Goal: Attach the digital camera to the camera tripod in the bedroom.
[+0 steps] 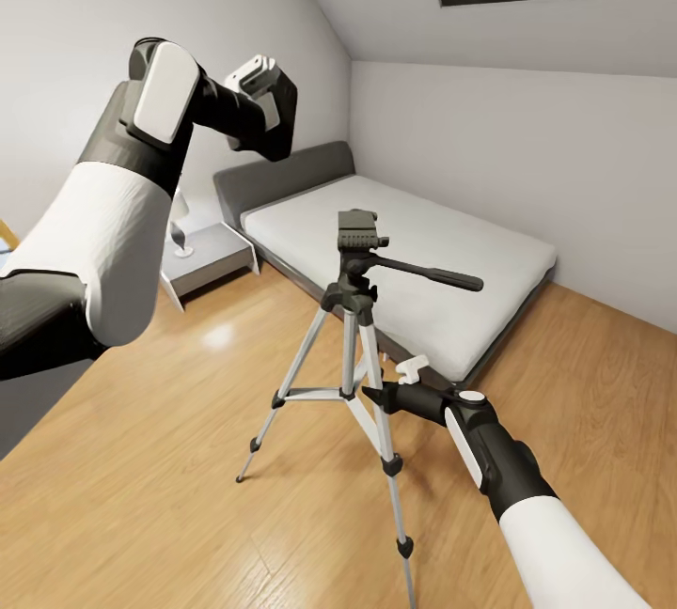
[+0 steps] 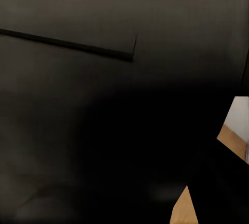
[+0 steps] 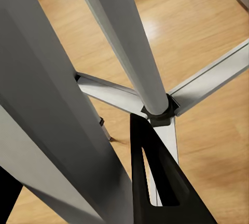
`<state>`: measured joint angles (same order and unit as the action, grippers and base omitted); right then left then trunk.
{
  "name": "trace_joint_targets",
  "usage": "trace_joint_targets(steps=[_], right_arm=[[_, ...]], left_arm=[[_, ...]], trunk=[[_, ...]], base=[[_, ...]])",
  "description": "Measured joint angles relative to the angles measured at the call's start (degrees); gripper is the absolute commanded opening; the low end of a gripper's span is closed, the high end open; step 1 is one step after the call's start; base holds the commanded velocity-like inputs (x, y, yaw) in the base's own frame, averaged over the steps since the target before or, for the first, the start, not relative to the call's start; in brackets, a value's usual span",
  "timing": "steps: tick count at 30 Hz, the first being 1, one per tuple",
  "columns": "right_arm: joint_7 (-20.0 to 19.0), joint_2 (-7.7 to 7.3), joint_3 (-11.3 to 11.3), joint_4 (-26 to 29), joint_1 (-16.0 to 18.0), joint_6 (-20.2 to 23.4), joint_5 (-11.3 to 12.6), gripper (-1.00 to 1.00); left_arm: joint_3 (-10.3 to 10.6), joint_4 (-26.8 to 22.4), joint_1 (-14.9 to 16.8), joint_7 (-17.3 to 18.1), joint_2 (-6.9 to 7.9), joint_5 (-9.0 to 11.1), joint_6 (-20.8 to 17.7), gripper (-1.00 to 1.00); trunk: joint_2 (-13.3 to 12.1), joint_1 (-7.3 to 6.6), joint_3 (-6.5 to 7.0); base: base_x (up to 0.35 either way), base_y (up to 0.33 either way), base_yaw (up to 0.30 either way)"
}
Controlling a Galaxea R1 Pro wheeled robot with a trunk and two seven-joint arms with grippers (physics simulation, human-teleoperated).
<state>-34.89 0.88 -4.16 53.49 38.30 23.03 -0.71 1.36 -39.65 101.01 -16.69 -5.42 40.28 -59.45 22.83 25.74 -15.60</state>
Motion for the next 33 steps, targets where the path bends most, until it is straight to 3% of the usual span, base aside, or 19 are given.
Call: trace_joint_targets(steps=[6,20,25,33], right_arm=[[-0.1,0.0,0.0,0.0,0.0,0.0,-0.1,-1.0],[0.0,0.0,0.0,0.0,0.0,0.0,0.0,-1.0],[0.0,0.0,0.0,0.0,0.0,0.0,0.0,-1.0],[0.0,0.0,0.0,0.0,0.0,0.0,0.0,-1.0]], left_arm=[[0.0,0.9,0.0,-0.9,-0.97,0.6,0.1,-1.0],[0.4,0.3,0.0,-4.6,-1.33,-0.6,0.2,-1.0],[4.8,0.1,0.0,-5.8,-1.15,-2.1,0.4,-1.0],[7.7,0.0,0.0,-7.1,-1.39,-3.2,0.4,-1.0]], trunk=[[0.0,0.0,0.0],[0.0,0.0,0.0],[0.0,0.0,0.0],[0.0,0.0,0.0]], base=[[0.0,0.0,0.0],[0.0,0.0,0.0],[0.0,0.0,0.0],[0.0,0.0,0.0]])
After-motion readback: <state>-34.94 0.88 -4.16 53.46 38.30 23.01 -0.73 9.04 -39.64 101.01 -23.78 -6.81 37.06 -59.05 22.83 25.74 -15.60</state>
